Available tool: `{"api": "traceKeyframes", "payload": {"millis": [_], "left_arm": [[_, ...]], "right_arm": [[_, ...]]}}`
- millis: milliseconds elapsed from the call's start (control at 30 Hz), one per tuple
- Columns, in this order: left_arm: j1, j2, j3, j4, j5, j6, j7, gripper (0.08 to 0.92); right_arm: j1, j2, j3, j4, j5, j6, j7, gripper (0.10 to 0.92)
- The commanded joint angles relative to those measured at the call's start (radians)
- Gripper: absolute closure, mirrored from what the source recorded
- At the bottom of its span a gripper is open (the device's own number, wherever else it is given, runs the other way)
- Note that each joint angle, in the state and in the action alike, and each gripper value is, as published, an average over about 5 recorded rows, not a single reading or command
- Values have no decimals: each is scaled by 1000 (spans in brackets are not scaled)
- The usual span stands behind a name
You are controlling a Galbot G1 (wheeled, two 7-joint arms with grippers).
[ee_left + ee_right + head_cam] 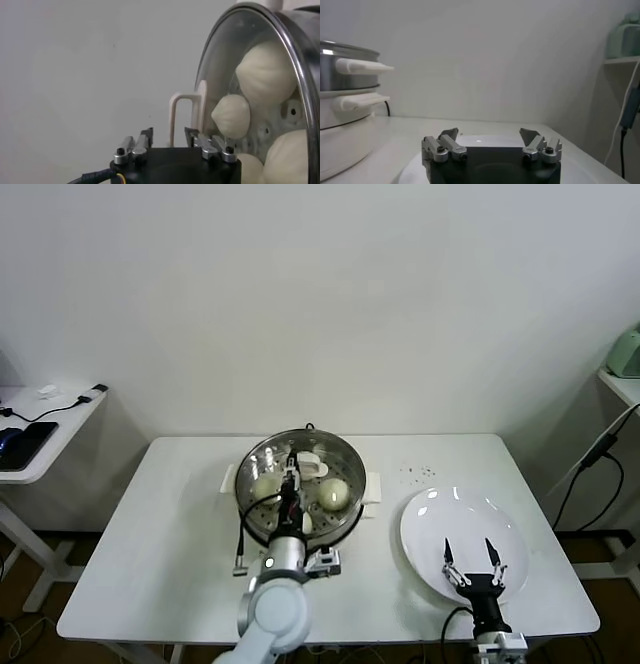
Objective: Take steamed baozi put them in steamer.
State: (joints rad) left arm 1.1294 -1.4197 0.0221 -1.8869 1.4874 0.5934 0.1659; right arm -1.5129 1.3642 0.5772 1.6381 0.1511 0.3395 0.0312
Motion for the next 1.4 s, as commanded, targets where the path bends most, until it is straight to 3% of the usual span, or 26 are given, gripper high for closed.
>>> {"api": "traceKeyframes", "payload": {"millis": [33, 167, 333, 467, 633, 833, 1167, 1400], "left_arm": [[41, 49, -4, -190, -191, -21, 24, 472], [95, 80, -45, -268, -367, -71, -27, 359], [148, 93, -186, -326, -907, -158, -205, 220], [162, 72, -428, -337, -1383, -203, -298, 181], [237, 97, -673, -284, -1747, -304, -287, 177], [346, 156, -763, -166, -1884, -458, -264, 177], [418, 198, -707, 67, -1855, -670, -244, 177], [435, 184, -645, 148, -1791, -755, -241, 177]], "right_arm": [[2, -3, -4, 3, -1, -9, -4, 203], [5, -3, -13, 4, 5, -29, -9, 203], [-6, -9, -25, 18, 50, -29, 17, 203], [-25, -31, -34, 37, 59, -13, 20, 203], [-37, -48, -34, 46, 62, 6, 24, 203], [-45, -62, -22, 43, 106, 6, 18, 203], [-50, -63, -20, 43, 126, 18, 11, 203], [-46, -60, -22, 35, 129, 21, 13, 203]]}}
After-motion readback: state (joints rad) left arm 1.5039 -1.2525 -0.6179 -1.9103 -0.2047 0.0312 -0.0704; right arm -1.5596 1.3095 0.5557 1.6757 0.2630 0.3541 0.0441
